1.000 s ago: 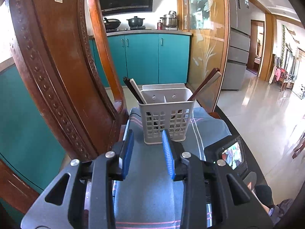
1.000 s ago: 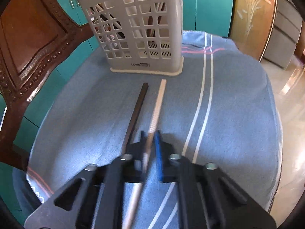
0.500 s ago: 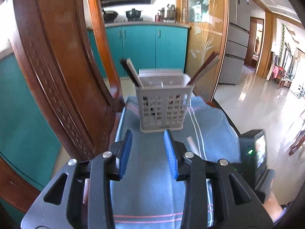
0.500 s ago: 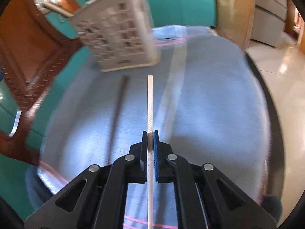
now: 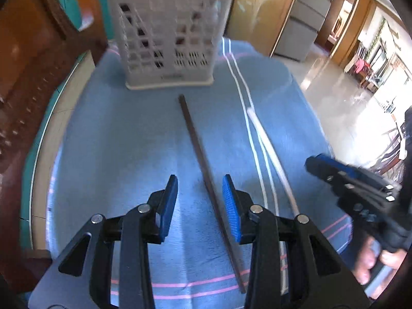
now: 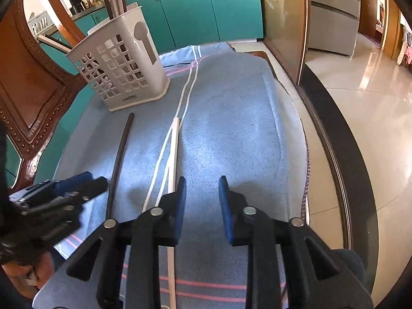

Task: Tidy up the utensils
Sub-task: 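Close the left tool on the dark brown chopstick while the right tool reopens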

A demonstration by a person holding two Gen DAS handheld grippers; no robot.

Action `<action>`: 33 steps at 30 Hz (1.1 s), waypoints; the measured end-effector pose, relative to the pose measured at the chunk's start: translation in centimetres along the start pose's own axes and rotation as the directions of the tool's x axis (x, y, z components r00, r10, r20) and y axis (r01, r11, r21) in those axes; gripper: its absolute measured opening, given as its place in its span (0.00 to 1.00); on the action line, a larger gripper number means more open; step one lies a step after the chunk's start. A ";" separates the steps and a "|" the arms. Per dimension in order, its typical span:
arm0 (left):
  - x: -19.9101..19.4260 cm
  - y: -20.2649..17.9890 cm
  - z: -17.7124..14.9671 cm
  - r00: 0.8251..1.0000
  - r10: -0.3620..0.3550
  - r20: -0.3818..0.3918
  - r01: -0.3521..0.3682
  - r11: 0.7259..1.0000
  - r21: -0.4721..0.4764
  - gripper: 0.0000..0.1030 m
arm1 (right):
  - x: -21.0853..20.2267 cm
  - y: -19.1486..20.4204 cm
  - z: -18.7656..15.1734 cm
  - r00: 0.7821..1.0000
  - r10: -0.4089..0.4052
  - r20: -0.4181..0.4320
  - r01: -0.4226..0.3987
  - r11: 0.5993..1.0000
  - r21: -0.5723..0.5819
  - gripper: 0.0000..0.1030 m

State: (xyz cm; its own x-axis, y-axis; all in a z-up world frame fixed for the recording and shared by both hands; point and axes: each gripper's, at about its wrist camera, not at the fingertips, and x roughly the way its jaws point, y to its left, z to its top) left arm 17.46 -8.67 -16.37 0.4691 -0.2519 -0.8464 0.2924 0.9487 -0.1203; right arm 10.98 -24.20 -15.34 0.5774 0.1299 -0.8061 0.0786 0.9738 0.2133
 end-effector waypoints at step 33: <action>-2.8 4.5 -7.5 0.996 0.083 -0.015 -0.083 0.995 -0.056 0.06 | 2.9 5.8 -2.0 0.996 0.040 -0.081 -0.058 0.972 -0.227 0.06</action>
State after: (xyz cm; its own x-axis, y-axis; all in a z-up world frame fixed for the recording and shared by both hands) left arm 11.25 -2.27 -18.43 0.4792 -0.1697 -0.8611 0.2047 0.9757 -0.0783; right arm 11.46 -17.84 -17.58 0.5122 0.1838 -0.8390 -0.1410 0.9816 0.1289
